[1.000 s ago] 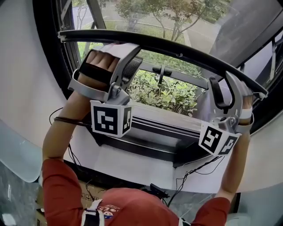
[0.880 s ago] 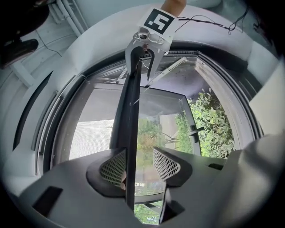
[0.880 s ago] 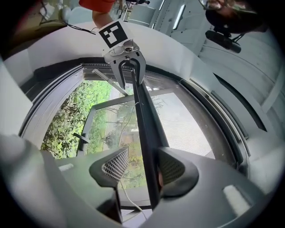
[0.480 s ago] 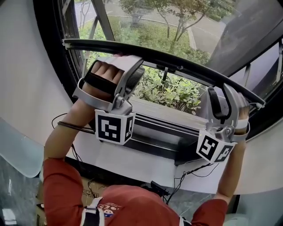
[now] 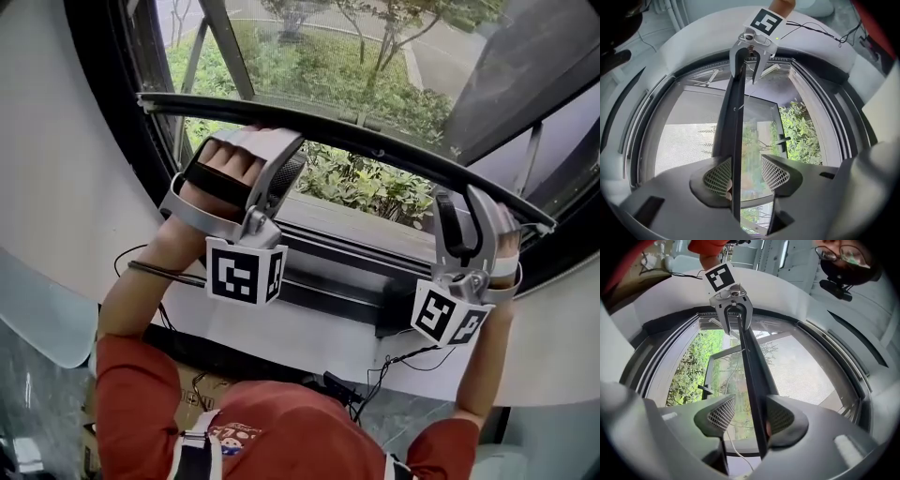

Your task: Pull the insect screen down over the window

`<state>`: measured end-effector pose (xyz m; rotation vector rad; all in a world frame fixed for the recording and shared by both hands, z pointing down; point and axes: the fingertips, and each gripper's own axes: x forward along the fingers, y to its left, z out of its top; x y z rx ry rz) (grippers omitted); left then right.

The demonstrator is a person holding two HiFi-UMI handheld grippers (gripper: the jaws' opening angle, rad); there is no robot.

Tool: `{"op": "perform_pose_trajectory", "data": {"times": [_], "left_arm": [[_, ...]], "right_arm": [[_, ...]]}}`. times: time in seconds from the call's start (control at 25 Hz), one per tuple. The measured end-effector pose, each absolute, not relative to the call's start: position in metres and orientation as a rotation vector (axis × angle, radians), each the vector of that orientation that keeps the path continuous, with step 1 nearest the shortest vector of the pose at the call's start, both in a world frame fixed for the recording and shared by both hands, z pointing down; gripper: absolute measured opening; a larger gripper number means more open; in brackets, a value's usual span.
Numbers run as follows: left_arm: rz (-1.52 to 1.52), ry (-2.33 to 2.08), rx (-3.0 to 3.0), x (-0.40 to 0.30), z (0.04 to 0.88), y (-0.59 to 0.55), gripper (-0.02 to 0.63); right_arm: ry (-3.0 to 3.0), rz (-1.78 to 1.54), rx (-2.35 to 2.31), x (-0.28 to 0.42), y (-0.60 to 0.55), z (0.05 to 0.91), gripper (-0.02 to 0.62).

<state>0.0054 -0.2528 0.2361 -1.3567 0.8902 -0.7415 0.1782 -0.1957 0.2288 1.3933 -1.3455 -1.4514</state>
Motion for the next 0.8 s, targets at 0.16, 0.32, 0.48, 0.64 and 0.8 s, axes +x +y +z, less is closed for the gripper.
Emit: {"op": "perform_pose_trajectory", "data": {"times": [0.16,0.32,0.48,0.64,0.8], "left_arm": [[-0.756,0.886,-1.379,0.006,0.240,-0.253,0.187],[-0.779,0.867,-1.403,0.006,0.251,-0.252,0.187],[-0.802,0.840,-1.429,0.005,0.272,-0.250,0.187],[-0.826,0.821,-1.453,0.005,0.283,-0.250,0.190],[-0.845,0.803,-1.466,0.006,0.297,-0.250,0.190]], "right_arm": [[-1.372,-1.412,1.388,0.178,-0.196,0.233,0.207],[-1.399,-1.374,1.371,0.178,-0.195,0.243,0.207],[-1.420,-1.344,1.348,0.177,-0.193,0.264,0.209],[-1.439,-1.317,1.344,0.177,-0.193,0.276,0.213],[-1.463,-1.282,1.330,0.177,-0.193,0.289,0.215]]}}
